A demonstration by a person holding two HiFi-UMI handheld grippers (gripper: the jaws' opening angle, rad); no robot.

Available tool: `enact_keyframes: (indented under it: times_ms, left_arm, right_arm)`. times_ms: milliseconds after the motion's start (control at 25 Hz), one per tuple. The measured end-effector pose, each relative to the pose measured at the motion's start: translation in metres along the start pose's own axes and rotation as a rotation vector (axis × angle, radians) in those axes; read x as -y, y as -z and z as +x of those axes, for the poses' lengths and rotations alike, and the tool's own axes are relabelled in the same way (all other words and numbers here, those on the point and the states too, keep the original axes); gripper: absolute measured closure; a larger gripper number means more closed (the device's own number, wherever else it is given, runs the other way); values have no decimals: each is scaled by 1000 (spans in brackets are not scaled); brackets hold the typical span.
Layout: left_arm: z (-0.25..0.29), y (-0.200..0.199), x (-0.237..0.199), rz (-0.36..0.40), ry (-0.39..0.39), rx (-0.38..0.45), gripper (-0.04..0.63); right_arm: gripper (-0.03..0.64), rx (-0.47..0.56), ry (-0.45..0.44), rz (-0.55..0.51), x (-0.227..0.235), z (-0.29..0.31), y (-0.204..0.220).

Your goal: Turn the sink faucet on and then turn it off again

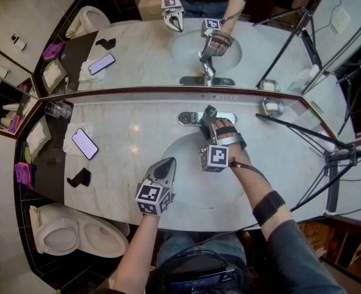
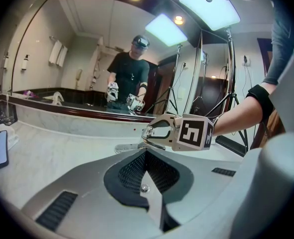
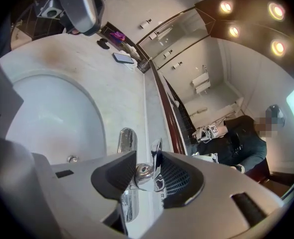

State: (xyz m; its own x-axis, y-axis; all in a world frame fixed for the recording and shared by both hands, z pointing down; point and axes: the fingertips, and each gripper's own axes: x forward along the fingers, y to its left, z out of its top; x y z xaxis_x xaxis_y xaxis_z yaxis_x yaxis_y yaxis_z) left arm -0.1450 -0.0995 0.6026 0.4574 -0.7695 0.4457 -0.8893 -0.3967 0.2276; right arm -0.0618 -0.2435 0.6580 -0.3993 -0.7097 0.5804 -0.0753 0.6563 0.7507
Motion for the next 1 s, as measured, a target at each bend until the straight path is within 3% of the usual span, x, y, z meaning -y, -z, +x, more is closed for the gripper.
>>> enact_keyframes:
  times_ms: [240,440,1000]
  left_arm:
    - [1,1,-1,-1,-2,-3,592]
    - [0,2,-2,-7,-3,1,592]
    - [-20,4,-9,-10,-21,9,592]
  right_arm:
    - [459,-16,15,-77,-14,1,-1]
    - [497,-33,3,-127,-19,2,-4]
    - [485,-58,-28,-126,-23,1,-3]
